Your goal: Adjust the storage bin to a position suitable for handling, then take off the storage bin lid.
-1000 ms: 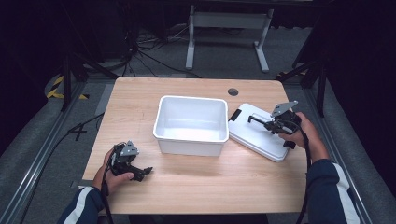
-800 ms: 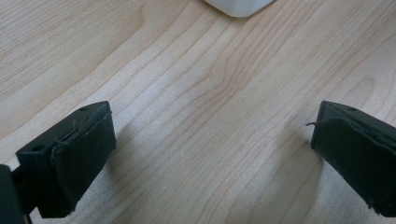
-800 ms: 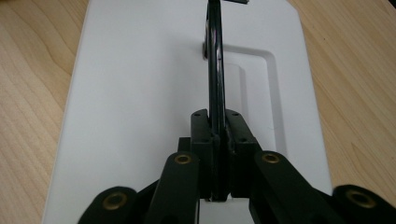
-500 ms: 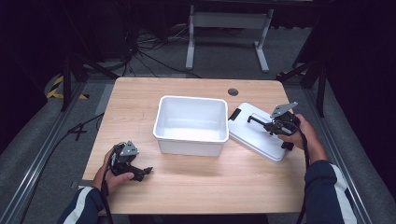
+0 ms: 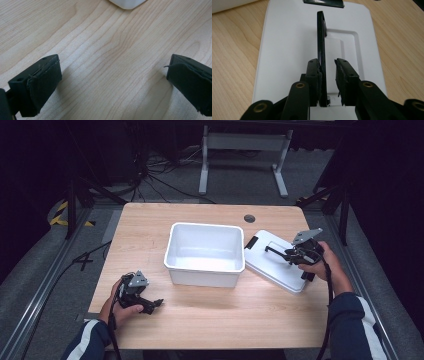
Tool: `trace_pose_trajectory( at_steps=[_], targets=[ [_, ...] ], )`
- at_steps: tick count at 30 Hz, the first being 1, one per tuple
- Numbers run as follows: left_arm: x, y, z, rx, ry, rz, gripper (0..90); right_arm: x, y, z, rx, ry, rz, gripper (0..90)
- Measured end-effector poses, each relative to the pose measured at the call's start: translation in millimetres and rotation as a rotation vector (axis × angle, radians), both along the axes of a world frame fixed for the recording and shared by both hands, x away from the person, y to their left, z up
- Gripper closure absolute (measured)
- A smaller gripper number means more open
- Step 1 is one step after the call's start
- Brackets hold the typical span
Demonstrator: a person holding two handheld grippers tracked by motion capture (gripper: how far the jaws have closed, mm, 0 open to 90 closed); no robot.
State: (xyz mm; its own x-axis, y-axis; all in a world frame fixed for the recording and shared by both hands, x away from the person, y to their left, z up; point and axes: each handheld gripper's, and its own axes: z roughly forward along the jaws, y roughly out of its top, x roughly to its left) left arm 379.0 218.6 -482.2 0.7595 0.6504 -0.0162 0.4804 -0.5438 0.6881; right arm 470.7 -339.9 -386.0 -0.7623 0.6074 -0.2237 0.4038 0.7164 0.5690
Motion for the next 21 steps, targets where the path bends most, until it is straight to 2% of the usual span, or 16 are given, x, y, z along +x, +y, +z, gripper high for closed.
trace_pose_trajectory(
  at_steps=[3,5,8,10,16,21],
  targets=[
    [0.1,-0.1,0.0,-0.001,0.000,0.000,0.2,0.0,0.4,1.2,0.009,-0.005,-0.011,68.9],
    [0.1,-0.1,0.0,0.000,0.000,-0.001,0.2,-0.6,0.8,4.3,0.037,-0.002,-0.009,64.8],
    [0.1,-0.1,0.0,0.000,0.001,-0.001,0.2,-1.8,1.6,7.2,0.035,-0.012,-0.013,63.3],
    [0.1,-0.1,0.0,0.000,-0.001,-0.001,0.3,-6.6,3.7,11.8,0.054,-0.015,0.000,57.5],
    [-0.3,-0.1,0.1,0.001,-0.001,0.002,0.4,-15.5,6.4,14.7,0.050,0.000,0.000,51.1],
    [-0.3,-0.2,0.1,0.000,-0.001,0.003,0.4,-27.6,8.4,23.9,0.067,-0.017,-0.004,50.0]
  ],
)
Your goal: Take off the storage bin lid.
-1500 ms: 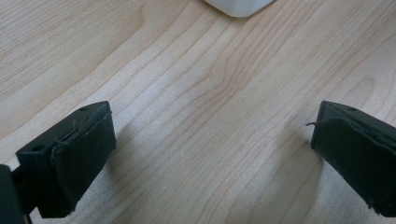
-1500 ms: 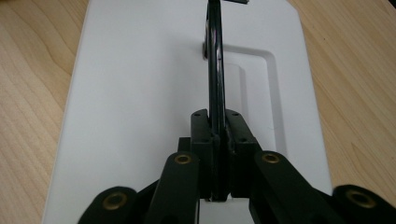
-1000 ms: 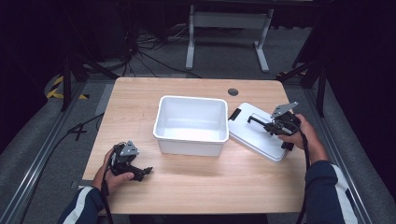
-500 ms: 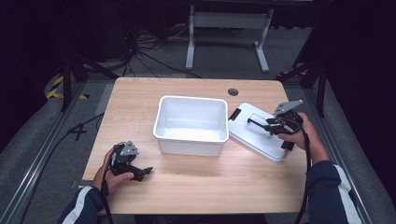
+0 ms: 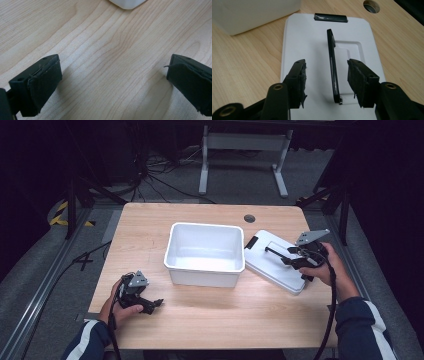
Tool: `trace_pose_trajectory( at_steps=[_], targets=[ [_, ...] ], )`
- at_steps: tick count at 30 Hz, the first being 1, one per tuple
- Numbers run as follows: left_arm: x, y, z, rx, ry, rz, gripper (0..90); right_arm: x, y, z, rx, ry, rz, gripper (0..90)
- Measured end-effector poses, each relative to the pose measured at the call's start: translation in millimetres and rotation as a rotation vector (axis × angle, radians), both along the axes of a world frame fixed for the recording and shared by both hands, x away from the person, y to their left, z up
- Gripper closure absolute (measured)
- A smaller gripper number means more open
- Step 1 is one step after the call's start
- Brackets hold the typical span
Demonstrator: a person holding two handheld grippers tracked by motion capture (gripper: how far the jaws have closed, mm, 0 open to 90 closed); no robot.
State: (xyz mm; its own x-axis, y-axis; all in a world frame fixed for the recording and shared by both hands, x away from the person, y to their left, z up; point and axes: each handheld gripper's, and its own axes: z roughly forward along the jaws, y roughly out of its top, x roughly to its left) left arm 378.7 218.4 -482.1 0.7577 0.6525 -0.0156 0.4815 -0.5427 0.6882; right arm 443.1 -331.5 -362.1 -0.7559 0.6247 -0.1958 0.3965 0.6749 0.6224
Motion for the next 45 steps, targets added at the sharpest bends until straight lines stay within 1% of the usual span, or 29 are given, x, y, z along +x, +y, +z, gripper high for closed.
trace_pose_trajectory(
  at_steps=[1,3,5,7,8,10,12,14,15,16,18,21,22,23,24,28,29,31,32,37,38,40,43,45],
  targets=[
    [0.1,0.1,0.0,0.000,0.000,-0.001,0.4,-2.0,0.4,1.5,-0.002,-0.006,0.008,49.9],
    [0.2,0.2,0.0,-0.001,0.001,-0.003,0.3,-5.4,0.6,4.0,-0.003,-0.021,-0.005,49.6],
    [0.1,0.1,0.0,0.000,0.001,-0.002,0.3,-8.7,0.1,6.1,0.011,-0.021,-0.001,48.3],
    [0.0,0.1,0.0,0.001,0.000,-0.001,0.3,-10.4,0.1,6.9,0.008,-0.019,-0.010,47.6],
    [0.0,0.1,-0.1,0.001,-0.002,-0.002,0.3,-14.4,-0.1,7.9,0.002,-0.027,-0.013,44.5],
    [-0.2,0.1,0.0,0.002,-0.004,0.001,0.4,-15.6,-0.4,8.0,-0.002,-0.034,-0.017,43.4],
    [-0.7,0.4,0.1,0.005,-0.005,0.001,0.6,-21.0,-1.4,7.5,-0.004,-0.054,-0.048,37.6],
    [-1.5,0.2,0.1,0.003,0.000,0.006,0.6,-24.1,-3.0,7.6,-0.010,-0.062,-0.056,37.1],
    [-1.6,0.2,0.2,0.003,0.001,0.006,0.5,-26.2,-3.6,8.0,-0.006,-0.057,-0.059,36.5],
    [-1.6,0.2,0.2,0.003,0.001,0.006,0.6,-27.9,-4.8,8.7,-0.002,-0.066,-0.058,36.0],
    [-1.6,0.3,0.1,0.003,0.001,0.006,0.6,-32.4,-7.1,10.2,0.002,-0.074,-0.071,32.9],
    [-1.6,0.2,0.1,0.003,0.001,0.006,0.6,-35.2,-8.8,11.5,-0.002,-0.082,-0.080,32.8],
    [-1.7,0.4,0.2,0.005,0.000,0.004,0.5,-39.1,-11.2,12.6,0.007,-0.084,-0.076,35.0],
    [-1.7,0.4,0.2,0.005,0.000,0.004,0.6,-39.1,-11.2,12.6,0.007,-0.084,-0.076,35.0],
    [-2.0,0.4,0.1,0.003,0.000,0.005,0.5,-43.1,-13.4,12.9,0.010,-0.090,-0.072,34.9],
    [-2.6,0.6,0.5,0.004,0.006,0.005,0.5,-49.5,-17.0,13.2,0.007,-0.098,-0.076,34.9],
    [-2.7,0.8,0.6,0.005,0.006,0.004,0.6,-54.8,-19.8,13.2,0.014,-0.108,-0.078,34.9],
    [-3.0,1.0,0.3,0.002,0.004,0.001,0.5,-57.6,-21.1,13.1,0.017,-0.108,-0.079,34.8],
    [-3.4,1.2,0.1,0.001,0.008,0.001,0.5,-62.7,-23.5,11.8,0.018,-0.111,-0.080,34.5],
    [-3.2,1.2,0.1,0.000,0.007,0.000,0.5,-69.9,-28.4,9.3,0.021,-0.117,-0.080,34.0],
    [-2.8,1.4,0.2,0.004,0.000,0.000,0.5,-71.7,-29.8,8.4,0.024,-0.121,-0.082,34.0],
    [-2.8,1.4,0.2,0.004,0.000,0.000,0.4,-77.8,-33.7,5.5,0.034,-0.117,-0.086,33.7],
    [-2.8,1.4,0.2,0.004,0.000,-0.001,0.4,-81.7,-36.1,3.0,0.027,-0.120,-0.084,33.4],
    [-2.8,1.4,0.2,0.004,0.000,-0.001,0.4,-85.8,-38.6,-0.2,0.034,-0.113,-0.088,33.2]
  ],
)
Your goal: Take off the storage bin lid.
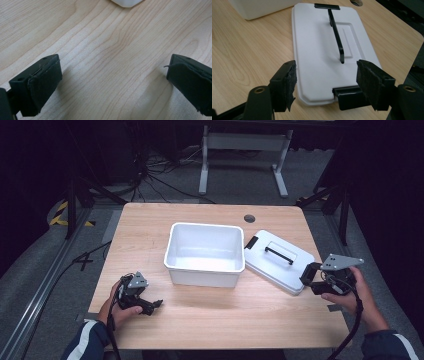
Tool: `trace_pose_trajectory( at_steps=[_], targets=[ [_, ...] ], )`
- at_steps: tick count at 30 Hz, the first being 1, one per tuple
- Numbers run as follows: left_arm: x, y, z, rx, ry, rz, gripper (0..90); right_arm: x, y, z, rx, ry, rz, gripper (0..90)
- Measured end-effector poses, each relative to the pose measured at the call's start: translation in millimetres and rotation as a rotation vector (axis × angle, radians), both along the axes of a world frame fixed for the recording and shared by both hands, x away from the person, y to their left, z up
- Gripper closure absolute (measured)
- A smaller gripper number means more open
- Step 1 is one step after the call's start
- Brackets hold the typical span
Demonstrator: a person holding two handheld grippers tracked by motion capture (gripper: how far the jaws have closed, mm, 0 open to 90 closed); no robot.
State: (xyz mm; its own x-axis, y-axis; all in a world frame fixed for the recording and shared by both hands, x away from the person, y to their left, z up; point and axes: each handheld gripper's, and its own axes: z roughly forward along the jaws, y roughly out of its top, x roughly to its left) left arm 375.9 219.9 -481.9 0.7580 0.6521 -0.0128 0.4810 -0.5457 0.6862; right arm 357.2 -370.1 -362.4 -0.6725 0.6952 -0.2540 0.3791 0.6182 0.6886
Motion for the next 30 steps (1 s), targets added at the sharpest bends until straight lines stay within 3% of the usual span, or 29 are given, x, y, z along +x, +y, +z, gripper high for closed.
trace_pose_trajectory(
  at_steps=[8,17,24,30],
  targets=[
    [0.0,0.0,0.0,0.000,0.000,0.000,0.4,-11.9,-7.6,-21.1,-0.004,0.015,-0.006,32.1],
    [0.0,0.0,0.0,0.000,0.000,0.000,0.5,-25.0,-12.0,-43.1,0.029,0.035,-0.004,31.3],
    [0.0,0.0,0.0,0.000,0.000,0.000,0.4,-28.9,-13.5,-59.1,0.019,0.052,0.000,30.5],
    [0.0,0.0,0.0,0.000,0.000,0.000,0.4,-29.8,-20.6,-76.2,0.065,0.070,-0.026,31.1]
  ],
)
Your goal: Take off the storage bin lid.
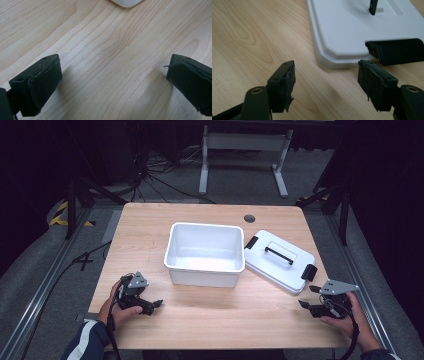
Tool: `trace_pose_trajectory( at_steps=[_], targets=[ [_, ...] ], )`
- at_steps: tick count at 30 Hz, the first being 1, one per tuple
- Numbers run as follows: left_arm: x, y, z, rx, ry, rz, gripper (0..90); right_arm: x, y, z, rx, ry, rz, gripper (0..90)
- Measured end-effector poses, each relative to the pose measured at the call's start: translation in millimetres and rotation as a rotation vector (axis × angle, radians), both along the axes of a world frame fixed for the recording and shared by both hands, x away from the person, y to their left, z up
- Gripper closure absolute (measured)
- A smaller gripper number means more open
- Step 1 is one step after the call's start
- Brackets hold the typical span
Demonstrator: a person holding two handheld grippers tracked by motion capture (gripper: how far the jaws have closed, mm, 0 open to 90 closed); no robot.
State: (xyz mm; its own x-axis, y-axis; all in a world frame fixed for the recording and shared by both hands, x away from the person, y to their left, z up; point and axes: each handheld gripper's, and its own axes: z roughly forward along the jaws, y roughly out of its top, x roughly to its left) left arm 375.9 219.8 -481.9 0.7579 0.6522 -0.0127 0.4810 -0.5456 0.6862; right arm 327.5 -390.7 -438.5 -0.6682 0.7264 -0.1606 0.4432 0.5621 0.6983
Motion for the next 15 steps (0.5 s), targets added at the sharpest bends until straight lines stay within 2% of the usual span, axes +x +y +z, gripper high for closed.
trace_pose_trajectory(
  at_steps=[9,12,15],
  targets=[
    [-0.4,-0.3,0.0,-0.005,0.012,0.002,0.3,-5.8,-8.0,-24.4,0.076,0.025,-0.032,28.4],
    [-0.2,-0.2,0.1,-0.002,0.010,0.000,0.2,-6.3,-11.9,-28.3,0.133,0.036,-0.051,27.9],
    [-0.2,-0.1,0.1,-0.002,0.010,0.000,0.2,-6.1,-12.3,-28.8,0.137,0.038,-0.064,26.5]
  ],
)
